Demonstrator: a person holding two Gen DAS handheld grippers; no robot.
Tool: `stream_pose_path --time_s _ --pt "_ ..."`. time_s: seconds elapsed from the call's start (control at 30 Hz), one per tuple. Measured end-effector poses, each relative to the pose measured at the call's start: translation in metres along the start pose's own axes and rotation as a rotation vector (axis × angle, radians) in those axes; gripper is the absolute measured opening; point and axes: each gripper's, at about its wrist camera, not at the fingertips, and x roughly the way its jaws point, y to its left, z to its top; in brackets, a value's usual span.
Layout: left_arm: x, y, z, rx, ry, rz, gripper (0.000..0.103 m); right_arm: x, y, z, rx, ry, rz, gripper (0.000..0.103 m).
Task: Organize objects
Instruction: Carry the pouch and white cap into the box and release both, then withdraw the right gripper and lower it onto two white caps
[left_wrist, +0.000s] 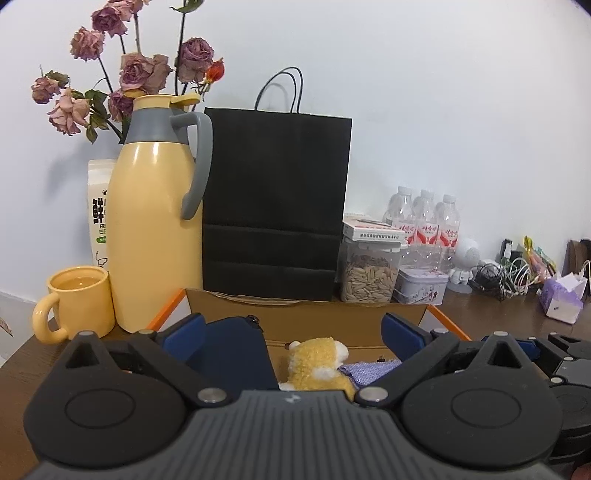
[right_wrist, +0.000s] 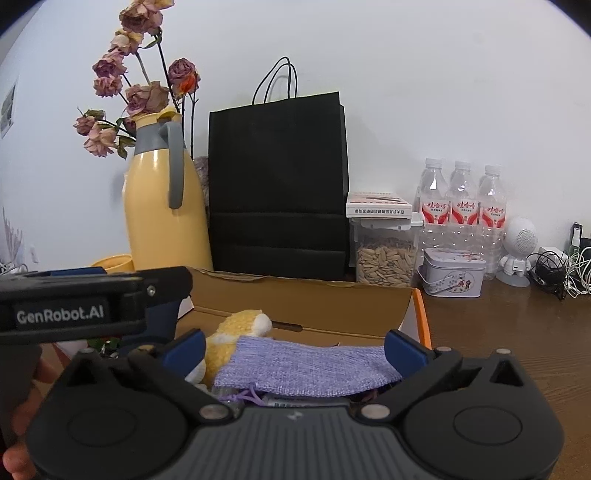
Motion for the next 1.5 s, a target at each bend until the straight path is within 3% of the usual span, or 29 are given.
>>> stream_pose_path --time_s 0.33,0.63,0.8,0.97,1.13,1.33,1.4,1.47,1.5 --pt "-0.028 0.015 -0.005 -0.046 -0.049 0.036 0.103 -0.026 -0.001 -0.002 -0.015 -0.003 -0.011 0.103" --pt "-0.052 0.032 -0.027 -0.013 0.029 0.065 0.103 -0.061 0.010 -0.027 -0.087 0.059 0.009 0.100" --pt "-0.067 0.035 -0.045 0.046 0.094 0.073 0.103 -0.076 0.013 -0.049 -0.106 0.122 0.031 0.085" --pt "-0.081 0.040 -0.062 0.083 0.148 0.064 0.103 -0.084 0.008 -0.070 -0.089 0.201 0.038 0.059" --pt "-0.088 0.041 -0.070 0.094 0.159 0.079 0.103 -0.081 0.006 -0.076 -0.077 0.236 0.044 0.050" --pt "-0.088 0.042 -0.070 0.090 0.167 0.073 0.103 -0.078 0.007 -0.080 -0.073 0.273 0.050 0.049" --pt "-0.087 0.041 -0.072 0.096 0.172 0.075 0.103 -0.074 0.006 -0.084 -0.072 0.298 0.029 0.045" --pt "-0.086 0.040 -0.072 0.099 0.175 0.076 0.103 -0.075 0.006 -0.084 -0.066 0.295 0.040 0.027" --pt "-0.086 0.040 -0.072 0.101 0.177 0.077 0.103 -0.075 0.006 -0.084 -0.069 0.292 0.045 0.027"
